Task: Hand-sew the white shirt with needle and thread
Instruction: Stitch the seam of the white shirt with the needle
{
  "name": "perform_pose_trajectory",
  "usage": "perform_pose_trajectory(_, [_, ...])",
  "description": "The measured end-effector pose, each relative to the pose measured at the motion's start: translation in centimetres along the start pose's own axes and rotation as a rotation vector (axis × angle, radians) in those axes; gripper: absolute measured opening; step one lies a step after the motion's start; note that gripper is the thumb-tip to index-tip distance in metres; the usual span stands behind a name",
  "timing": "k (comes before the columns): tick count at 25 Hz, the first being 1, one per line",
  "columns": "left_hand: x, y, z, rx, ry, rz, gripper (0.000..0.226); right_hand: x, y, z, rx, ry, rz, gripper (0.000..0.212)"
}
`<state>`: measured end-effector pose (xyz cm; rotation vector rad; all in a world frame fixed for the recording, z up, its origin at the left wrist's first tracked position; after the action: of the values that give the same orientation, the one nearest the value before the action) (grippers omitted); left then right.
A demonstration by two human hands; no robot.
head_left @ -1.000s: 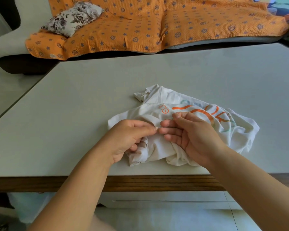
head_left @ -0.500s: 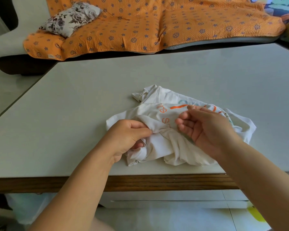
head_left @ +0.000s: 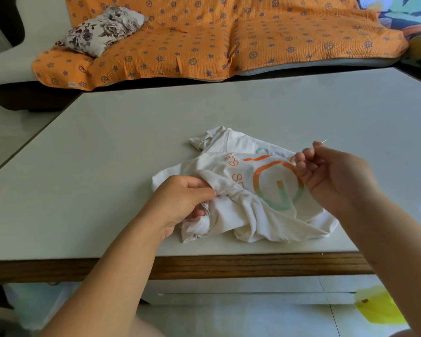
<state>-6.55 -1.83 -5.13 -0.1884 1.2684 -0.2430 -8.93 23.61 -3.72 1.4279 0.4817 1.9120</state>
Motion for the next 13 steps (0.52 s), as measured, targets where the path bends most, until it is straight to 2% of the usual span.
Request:
perform_pose_trajectory(2, [-0.9,-0.8,0.7,-0.061,0.048,0.018,0.021,-0.2,1.3,1.0,0.031,-0.030,0.073,0.015])
perform_pose_trajectory(4, [-2.4,-2.0,1.8,-0.170,0.131,-0.047,0.044,-0.3,3.0,2.7,0.075,-0.073,0.137,0.013])
perform_pose_trajectory(5, [-2.9,-1.5,2.4,-0.130,0.134,-0.029,0.055,-0.5,3.8,3.8,0.106,-0.108,0.168,0.012])
perform_pose_trajectory(8, [-2.7,4.1,4.2,0.356,-0.047,0.279,0.075,-2.6,6.7,7.8,0.298,-0.163,0.316,0.008])
perform_pose_trajectory(9, [-2.7,5.4,4.7,0.477,-0.097,0.412,0.072,-3.9,7.6,9.0,0.400,-0.121,0.372,0.007])
perform_pose_trajectory(10, [-2.7,5.9,4.8,0.528,-0.129,0.539,0.063,-5.4,8.3,10.0,0.512,-0.038,0.430,0.009])
perform_pose_trajectory(12, [-2.4,5.1,4.0,0.451,-0.174,0.720,0.035,-7.7,8.4,11.1,0.682,0.133,0.628,0.014])
perform_pose_trajectory(13, [-2.2,4.1,3.3,0.374,-0.184,0.779,0.024,-8.1,7.8,10.9,0.688,0.183,0.743,0.013])
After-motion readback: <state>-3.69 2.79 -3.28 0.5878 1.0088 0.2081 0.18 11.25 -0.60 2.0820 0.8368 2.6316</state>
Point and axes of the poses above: each hand's wrist, its own z-axis away from the middle knuckle, its own y-axis out of the palm, x = y × z, the point moved 8 cm from there along -z, towards the middle knuckle, and after that the axes turned 4 degrees about y, right-handed, at the moved point
